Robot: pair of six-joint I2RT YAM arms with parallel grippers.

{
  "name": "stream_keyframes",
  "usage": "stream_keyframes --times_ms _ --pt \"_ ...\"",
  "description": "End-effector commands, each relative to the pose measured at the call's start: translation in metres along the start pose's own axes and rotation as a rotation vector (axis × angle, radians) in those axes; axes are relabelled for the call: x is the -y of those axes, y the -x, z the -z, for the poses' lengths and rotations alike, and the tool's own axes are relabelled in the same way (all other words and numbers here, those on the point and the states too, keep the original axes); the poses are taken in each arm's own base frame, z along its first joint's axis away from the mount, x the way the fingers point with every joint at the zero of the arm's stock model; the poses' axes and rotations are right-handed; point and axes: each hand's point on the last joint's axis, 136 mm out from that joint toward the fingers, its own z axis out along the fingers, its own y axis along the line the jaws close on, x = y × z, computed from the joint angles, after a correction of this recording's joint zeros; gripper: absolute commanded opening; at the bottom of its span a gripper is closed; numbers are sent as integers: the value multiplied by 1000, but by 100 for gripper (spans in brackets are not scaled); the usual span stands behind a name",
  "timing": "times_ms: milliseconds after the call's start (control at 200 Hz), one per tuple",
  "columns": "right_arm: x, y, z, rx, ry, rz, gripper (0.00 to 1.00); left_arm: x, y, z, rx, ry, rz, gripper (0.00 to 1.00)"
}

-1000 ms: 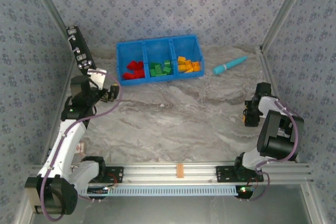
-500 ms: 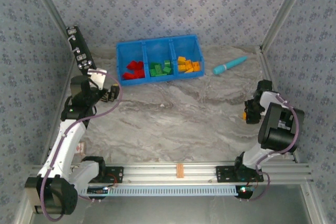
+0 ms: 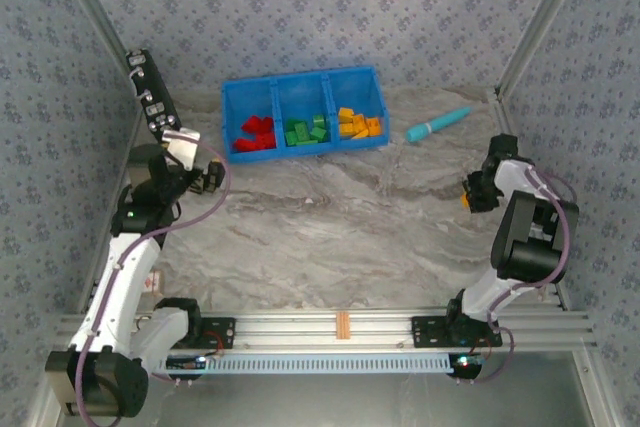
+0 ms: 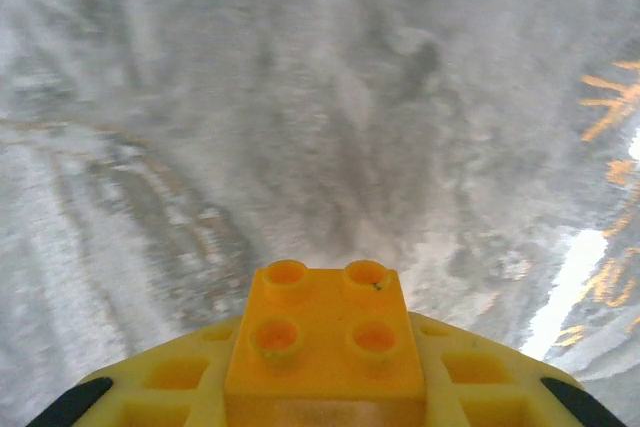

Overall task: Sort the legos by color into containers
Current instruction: Pick up the lego from the middle-right of the table, then place the lego in the container.

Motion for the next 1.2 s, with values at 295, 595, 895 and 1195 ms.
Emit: stream_keyframes --times_ms 295,595,895,1195 --pt "-211 -58 118 235 394 779 11 -9 36 14 55 26 12 96" --pt "-340 -216 124 348 613 1376 10 -20 42 2 72 66 122 96" --pt "-367 -238 37 323 547 1439 12 -20 45 6 76 58 195 96" --pt "-367 -234 5 322 525 1469 45 -22 41 6 63 73 228 97"
